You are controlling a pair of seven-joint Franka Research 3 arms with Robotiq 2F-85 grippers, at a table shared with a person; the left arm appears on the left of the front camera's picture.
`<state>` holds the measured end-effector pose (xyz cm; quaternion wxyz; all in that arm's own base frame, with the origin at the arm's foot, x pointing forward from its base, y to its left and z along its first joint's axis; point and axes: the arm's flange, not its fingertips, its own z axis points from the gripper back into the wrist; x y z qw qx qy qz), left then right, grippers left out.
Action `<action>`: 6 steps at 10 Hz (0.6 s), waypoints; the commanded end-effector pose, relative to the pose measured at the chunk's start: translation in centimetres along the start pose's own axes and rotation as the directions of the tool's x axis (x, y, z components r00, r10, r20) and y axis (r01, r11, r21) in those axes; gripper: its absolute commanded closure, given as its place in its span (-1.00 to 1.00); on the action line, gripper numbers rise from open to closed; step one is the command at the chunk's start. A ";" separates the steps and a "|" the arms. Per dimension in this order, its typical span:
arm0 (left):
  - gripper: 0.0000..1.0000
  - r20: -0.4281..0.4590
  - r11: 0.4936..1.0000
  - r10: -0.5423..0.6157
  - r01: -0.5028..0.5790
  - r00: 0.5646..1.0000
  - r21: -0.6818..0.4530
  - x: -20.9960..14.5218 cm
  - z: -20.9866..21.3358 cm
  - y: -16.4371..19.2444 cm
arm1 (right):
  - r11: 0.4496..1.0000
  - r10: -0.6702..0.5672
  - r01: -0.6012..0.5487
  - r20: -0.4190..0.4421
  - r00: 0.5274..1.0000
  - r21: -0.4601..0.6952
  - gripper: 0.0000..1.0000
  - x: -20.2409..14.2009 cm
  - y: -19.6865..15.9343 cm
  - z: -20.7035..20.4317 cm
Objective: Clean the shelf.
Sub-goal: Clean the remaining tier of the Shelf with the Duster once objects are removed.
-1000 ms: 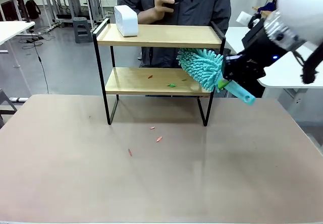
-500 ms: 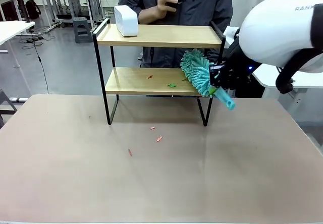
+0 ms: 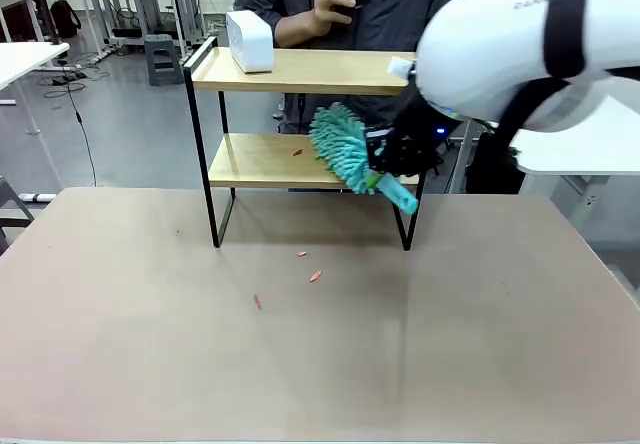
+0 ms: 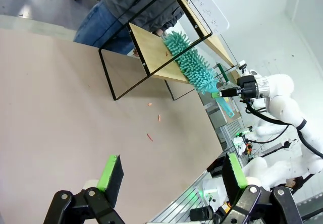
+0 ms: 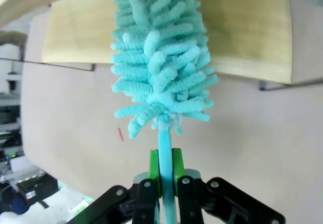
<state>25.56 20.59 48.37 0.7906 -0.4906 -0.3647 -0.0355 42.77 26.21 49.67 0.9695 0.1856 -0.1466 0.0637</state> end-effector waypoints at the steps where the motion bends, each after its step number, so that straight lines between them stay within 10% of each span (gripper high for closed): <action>1: -1.00 0.019 1.000 -0.018 0.018 1.000 -0.016 0.1 -0.2 -0.1 | 0.994 0.104 -0.101 -0.092 0.990 0.032 0.75 1.7 2.7 -1.6; 4: -1.00 0.019 1.000 -0.018 0.018 1.000 -0.016 0.1 -0.2 -0.1 | 0.910 0.393 -0.324 -0.290 0.873 0.259 0.75 1.0 2.1 -0.6; 6: -1.00 0.019 1.000 -0.018 0.018 1.000 -0.016 0.1 -0.2 -0.1 | 0.763 0.636 -0.488 -0.358 0.684 0.424 0.75 -1.2 -1.2 2.6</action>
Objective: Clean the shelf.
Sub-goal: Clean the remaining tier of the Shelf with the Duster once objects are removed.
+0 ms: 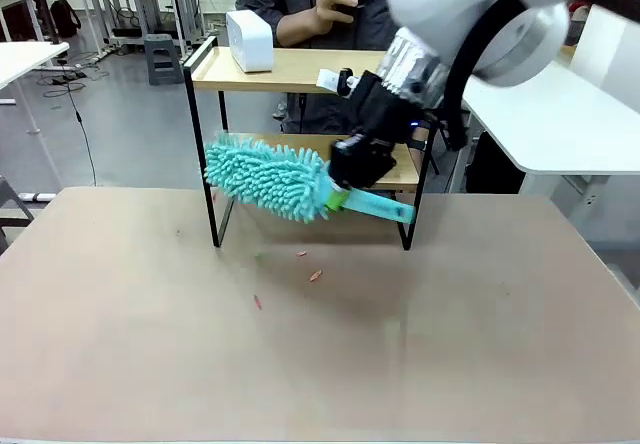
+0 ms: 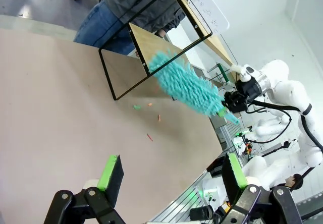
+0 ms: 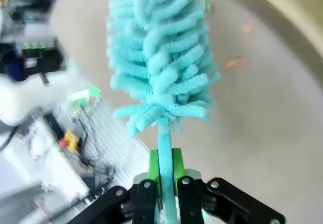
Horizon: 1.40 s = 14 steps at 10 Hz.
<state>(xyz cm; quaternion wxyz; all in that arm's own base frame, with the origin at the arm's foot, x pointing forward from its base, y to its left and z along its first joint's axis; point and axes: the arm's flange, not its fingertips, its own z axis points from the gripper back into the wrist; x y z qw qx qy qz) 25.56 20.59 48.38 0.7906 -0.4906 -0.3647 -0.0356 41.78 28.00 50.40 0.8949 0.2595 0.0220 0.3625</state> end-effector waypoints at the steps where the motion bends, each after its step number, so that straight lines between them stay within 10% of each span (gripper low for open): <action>1: -1.00 0.019 1.000 -0.017 0.018 1.000 -0.016 0.1 -0.2 -0.1 | 0.979 0.184 -0.169 -0.137 0.973 0.113 0.75 -5.2 -2.4 3.7; 6: -1.00 0.019 1.000 -0.017 0.018 1.000 -0.016 0.1 -0.2 -0.1 | 0.897 0.271 -0.250 -0.007 0.963 0.365 0.75 -16.1 -4.5 9.5; 9: -1.00 0.019 1.000 -0.017 0.018 1.000 -0.016 0.1 -0.2 -0.1 | 0.942 -0.070 -0.052 0.346 0.936 0.331 0.75 -32.9 -7.3 15.8; 12: -1.00 0.019 1.000 -0.017 0.018 1.000 -0.016 0.1 -0.2 -0.1 | 0.843 -0.537 0.341 0.597 0.596 0.416 0.75 -42.4 -9.5 15.5; 14: -1.00 0.019 1.000 -0.017 0.018 1.000 -0.016 0.1 -0.2 -0.1 | 0.686 -0.713 0.570 0.571 0.406 0.452 0.75 -40.3 -13.0 13.7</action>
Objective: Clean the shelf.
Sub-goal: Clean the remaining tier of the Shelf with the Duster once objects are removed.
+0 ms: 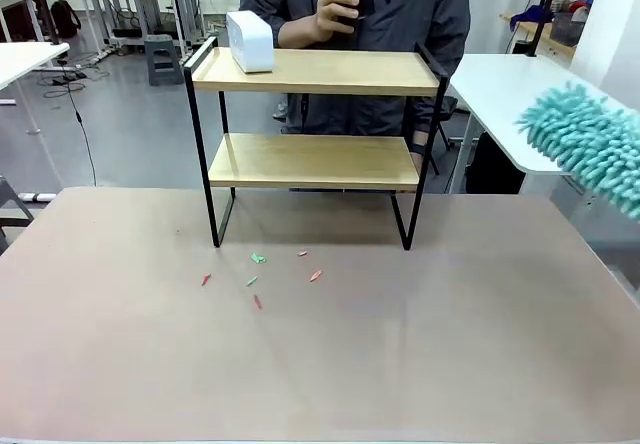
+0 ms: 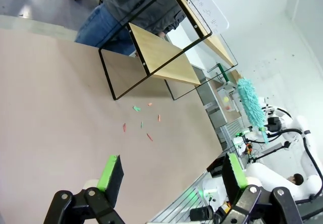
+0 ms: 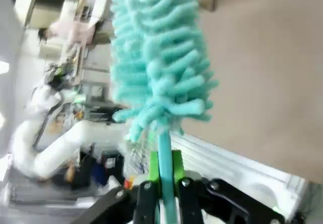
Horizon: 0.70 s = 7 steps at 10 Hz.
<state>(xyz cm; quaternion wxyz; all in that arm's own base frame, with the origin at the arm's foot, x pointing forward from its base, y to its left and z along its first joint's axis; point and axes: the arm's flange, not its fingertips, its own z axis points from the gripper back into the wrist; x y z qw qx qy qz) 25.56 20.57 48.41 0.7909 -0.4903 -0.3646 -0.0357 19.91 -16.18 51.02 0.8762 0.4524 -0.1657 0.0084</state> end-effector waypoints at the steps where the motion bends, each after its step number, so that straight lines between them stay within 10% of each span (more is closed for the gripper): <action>1: -1.00 0.019 1.000 -0.017 0.017 1.000 -0.017 0.1 -0.2 -0.1 | 0.927 -0.304 0.343 0.232 0.924 -0.150 0.75 4.5 0.1 -6.3; 2: -1.00 0.019 1.000 -0.017 0.017 1.000 -0.017 0.1 -0.2 -0.1 | 1.000 0.000 0.000 0.000 1.000 0.000 0.75 0.0 0.0 0.0; 7: -1.00 0.019 1.000 -0.017 0.017 1.000 -0.017 0.1 -0.2 -0.1 | 1.000 0.000 0.000 0.000 1.000 0.000 0.75 0.0 0.0 0.0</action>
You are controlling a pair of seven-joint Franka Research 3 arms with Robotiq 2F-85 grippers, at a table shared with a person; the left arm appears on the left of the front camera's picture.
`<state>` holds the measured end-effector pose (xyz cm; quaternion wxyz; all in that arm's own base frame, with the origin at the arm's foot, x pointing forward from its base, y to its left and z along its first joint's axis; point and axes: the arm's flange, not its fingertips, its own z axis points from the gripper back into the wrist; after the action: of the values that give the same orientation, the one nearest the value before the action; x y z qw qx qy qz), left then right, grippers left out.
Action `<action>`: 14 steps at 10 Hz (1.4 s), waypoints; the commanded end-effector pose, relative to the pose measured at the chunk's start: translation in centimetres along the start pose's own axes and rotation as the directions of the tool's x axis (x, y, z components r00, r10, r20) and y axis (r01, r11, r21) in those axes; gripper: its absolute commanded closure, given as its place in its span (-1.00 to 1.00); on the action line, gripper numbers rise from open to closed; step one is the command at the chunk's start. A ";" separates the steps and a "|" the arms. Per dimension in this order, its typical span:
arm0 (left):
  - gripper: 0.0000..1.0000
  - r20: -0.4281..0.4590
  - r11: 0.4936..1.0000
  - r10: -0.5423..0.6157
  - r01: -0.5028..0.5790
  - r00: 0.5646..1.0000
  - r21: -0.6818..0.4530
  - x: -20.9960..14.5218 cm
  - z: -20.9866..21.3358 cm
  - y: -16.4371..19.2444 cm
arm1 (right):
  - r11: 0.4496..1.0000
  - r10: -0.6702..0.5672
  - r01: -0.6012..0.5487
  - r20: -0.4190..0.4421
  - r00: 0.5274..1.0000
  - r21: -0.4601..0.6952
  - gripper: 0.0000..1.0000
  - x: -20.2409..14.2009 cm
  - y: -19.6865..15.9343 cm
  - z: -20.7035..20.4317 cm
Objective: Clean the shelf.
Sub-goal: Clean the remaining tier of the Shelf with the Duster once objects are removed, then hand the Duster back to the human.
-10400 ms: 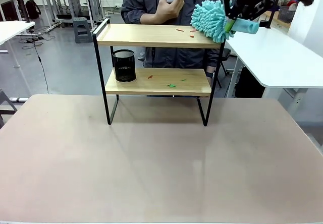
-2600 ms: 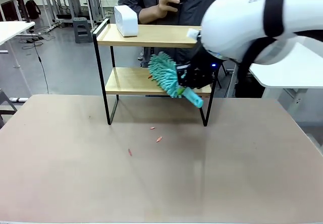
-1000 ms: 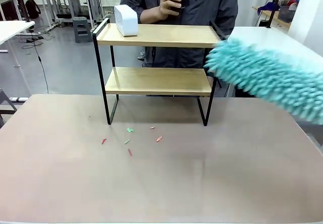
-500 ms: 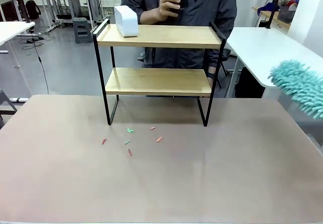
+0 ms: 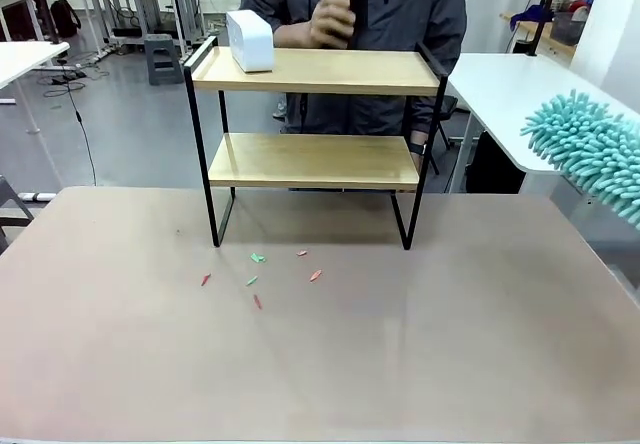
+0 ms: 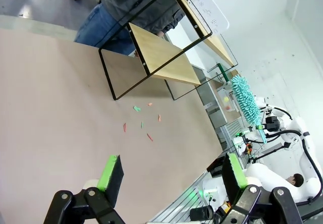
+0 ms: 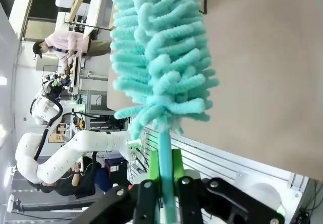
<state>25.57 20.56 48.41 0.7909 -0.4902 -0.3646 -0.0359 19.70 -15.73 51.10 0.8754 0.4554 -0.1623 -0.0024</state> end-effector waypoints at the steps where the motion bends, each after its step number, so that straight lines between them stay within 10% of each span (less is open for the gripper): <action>1: -1.00 0.019 1.000 -0.017 0.017 1.000 -0.017 0.1 -0.2 -0.1 | 1.000 0.023 -0.023 -0.004 1.000 -0.002 0.75 0.2 -0.4 0.3; 10: -1.00 0.000 1.000 0.000 0.000 1.000 0.000 0.0 0.0 0.0 | 1.000 -0.002 0.002 -0.001 1.000 0.000 0.75 0.1 -0.1 0.0; 14: -1.00 -0.232 0.867 -0.384 0.263 0.893 -0.424 2.9 -7.3 -14.9 | 0.885 0.465 -0.462 -0.107 0.879 0.053 0.75 6.4 15.4 2.2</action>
<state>23.86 9.67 59.12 0.7331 -0.5323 -0.3191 -0.2782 20.92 -10.94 64.33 0.8648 0.4146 -0.2209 0.1776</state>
